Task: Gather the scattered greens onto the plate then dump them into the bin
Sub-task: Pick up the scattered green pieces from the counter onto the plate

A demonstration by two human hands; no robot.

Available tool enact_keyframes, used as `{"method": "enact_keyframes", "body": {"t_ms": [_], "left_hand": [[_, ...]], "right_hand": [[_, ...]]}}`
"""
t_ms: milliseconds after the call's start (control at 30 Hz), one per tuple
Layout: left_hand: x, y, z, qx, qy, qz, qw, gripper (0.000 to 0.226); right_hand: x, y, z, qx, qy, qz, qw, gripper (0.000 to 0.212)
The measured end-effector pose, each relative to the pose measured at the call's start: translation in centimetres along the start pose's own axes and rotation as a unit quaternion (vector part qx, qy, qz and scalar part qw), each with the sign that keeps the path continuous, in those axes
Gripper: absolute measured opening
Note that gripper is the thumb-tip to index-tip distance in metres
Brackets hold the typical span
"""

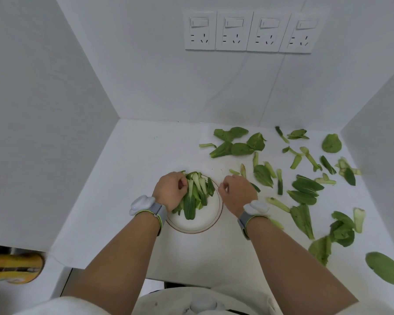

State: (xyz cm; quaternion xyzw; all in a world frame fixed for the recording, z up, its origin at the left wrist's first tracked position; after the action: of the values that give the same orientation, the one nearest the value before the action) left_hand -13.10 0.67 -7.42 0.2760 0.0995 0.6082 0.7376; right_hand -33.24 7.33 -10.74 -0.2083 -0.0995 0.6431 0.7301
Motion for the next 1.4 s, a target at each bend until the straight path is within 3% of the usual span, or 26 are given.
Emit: {"method": "enact_keyframes", "body": {"t_ms": [267, 567, 800, 1033, 1167, 1400], "left_hand": [[-3.1, -1.4, 1.8, 0.049, 0.065, 0.074, 0.994, 0.013], [-6.8, -4.2, 1.2, 0.046, -0.024, 0.139, 0.989, 0.015], [-8.8, -3.4, 0.3, 0.046, -0.109, 0.11, 0.987, 0.02], [-9.2, -2.8, 0.0, -0.027, -0.112, 0.107, 0.988, 0.017], [-8.4, -4.2, 0.5, 0.075, -0.11, 0.124, 0.983, 0.013], [-6.2, -4.4, 2.0, 0.173, 0.009, 0.117, 0.978, 0.004]], "right_hand": [[-3.1, 4.2, 0.2, -0.002, 0.011, -0.148, 0.989, 0.022], [-5.3, 4.6, -0.4, 0.095, -0.063, -0.135, 0.984, 0.022], [-5.2, 3.6, -1.7, 0.094, -0.055, -0.076, 0.991, 0.016], [-4.7, 2.7, -2.5, -0.002, -0.042, -0.081, 0.996, 0.01], [-4.6, 2.0, -1.7, -0.109, -0.008, -0.107, 0.988, 0.007], [-3.9, 0.2, -0.5, -0.259, 0.04, -0.158, 0.952, 0.005]]}}
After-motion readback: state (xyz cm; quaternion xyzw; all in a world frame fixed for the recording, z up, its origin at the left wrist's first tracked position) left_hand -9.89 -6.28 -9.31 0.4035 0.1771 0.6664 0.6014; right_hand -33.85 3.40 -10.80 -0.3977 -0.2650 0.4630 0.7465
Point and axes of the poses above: each hand's wrist, its own x-axis away from the middle knuckle, its own z-axis out of the back of the hand, y = z × x, the point moved 3 cm from there along -x, towards the middle knuckle, and after that the axes turned 9 degrees about z, right-handed, at the moved point
